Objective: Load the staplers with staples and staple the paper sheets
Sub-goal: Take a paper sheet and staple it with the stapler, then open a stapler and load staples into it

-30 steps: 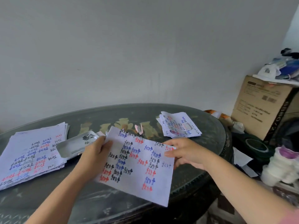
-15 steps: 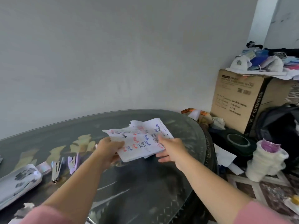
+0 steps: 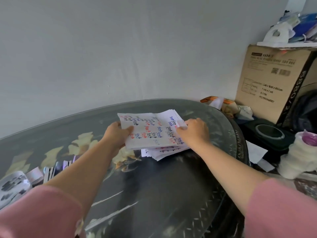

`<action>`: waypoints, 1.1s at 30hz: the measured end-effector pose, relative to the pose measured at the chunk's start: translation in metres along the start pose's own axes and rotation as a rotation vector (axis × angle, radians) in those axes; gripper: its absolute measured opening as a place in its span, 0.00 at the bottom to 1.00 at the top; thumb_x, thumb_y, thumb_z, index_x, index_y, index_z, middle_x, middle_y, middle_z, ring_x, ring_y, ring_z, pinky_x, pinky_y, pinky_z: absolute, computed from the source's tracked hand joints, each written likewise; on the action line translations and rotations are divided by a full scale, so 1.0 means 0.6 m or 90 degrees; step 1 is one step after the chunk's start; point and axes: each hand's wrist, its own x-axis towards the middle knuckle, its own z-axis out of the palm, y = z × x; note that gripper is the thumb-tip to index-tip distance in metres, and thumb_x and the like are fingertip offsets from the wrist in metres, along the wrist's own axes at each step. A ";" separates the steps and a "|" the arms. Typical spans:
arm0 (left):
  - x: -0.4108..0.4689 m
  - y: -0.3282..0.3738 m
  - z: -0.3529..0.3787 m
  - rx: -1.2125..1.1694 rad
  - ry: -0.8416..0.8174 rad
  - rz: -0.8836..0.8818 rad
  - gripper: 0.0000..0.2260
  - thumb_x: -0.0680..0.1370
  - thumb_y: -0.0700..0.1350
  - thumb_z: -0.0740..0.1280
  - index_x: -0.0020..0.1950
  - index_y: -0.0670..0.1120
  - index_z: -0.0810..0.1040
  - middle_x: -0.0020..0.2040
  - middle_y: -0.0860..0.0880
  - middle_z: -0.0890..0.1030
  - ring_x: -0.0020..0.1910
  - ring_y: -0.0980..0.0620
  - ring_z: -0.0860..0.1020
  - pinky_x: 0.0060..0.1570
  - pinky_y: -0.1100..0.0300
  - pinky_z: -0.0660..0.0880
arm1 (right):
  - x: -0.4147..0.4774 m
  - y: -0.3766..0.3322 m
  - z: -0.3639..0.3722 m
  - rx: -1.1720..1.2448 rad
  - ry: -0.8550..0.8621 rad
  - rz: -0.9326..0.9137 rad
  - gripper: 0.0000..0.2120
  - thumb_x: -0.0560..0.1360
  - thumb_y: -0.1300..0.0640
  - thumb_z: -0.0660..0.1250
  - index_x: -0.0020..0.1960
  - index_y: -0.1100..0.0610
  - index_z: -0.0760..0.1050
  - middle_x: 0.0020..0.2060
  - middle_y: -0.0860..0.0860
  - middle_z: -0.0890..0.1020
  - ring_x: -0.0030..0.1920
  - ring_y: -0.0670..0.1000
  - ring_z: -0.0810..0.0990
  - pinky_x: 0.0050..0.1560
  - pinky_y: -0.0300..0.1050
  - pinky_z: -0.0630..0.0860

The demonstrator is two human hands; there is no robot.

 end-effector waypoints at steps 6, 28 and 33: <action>-0.004 0.014 0.071 0.135 0.037 0.068 0.13 0.76 0.46 0.69 0.57 0.42 0.77 0.52 0.45 0.83 0.49 0.45 0.81 0.54 0.49 0.78 | 0.002 0.003 -0.041 0.098 0.054 -0.031 0.14 0.70 0.52 0.60 0.27 0.55 0.67 0.28 0.54 0.71 0.38 0.57 0.74 0.31 0.45 0.63; -0.259 -0.100 -0.137 0.445 0.201 0.208 0.18 0.77 0.45 0.64 0.67 0.48 0.73 0.65 0.47 0.75 0.64 0.46 0.71 0.65 0.52 0.67 | -0.231 -0.126 -0.050 -0.012 -0.157 -0.298 0.18 0.78 0.44 0.57 0.63 0.51 0.74 0.54 0.49 0.74 0.57 0.51 0.72 0.59 0.45 0.70; -0.378 -0.201 -0.282 0.586 0.350 0.189 0.16 0.75 0.51 0.62 0.58 0.47 0.80 0.56 0.47 0.82 0.56 0.42 0.78 0.54 0.44 0.73 | -0.401 -0.185 -0.078 -0.004 -0.366 -0.333 0.29 0.70 0.30 0.58 0.61 0.48 0.71 0.52 0.45 0.72 0.57 0.48 0.71 0.58 0.42 0.69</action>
